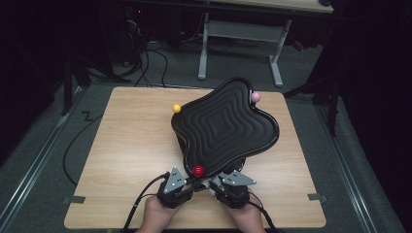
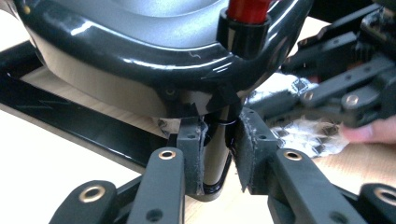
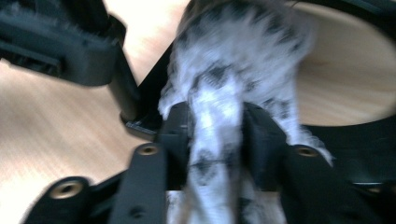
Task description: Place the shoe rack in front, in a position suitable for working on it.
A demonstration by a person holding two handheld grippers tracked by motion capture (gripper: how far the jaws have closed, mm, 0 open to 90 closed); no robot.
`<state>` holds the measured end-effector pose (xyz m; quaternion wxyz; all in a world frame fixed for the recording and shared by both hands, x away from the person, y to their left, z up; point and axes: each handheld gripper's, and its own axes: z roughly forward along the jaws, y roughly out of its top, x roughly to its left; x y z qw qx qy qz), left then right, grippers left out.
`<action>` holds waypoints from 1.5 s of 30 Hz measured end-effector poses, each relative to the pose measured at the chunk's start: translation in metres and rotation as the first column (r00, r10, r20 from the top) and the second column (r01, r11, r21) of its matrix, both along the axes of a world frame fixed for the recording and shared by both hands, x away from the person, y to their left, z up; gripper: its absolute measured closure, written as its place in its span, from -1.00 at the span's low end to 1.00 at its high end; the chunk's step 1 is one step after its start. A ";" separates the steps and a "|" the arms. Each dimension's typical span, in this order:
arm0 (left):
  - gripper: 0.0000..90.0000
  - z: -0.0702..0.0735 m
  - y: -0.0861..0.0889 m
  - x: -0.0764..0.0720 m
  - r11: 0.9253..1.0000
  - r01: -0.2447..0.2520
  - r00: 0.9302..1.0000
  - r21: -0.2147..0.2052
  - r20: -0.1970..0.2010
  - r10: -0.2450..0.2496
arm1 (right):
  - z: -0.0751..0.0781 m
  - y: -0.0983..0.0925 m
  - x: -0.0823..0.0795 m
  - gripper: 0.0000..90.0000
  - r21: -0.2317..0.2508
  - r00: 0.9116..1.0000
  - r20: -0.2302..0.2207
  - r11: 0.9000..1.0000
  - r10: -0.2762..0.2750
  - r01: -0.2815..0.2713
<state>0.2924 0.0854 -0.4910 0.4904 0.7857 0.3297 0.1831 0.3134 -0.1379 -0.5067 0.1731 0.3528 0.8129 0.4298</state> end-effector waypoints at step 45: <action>0.66 0.004 0.065 -0.005 0.991 -0.111 0.994 0.074 0.016 0.110 | -0.003 -0.039 0.046 0.71 -0.029 0.986 0.068 0.988 -0.152 0.155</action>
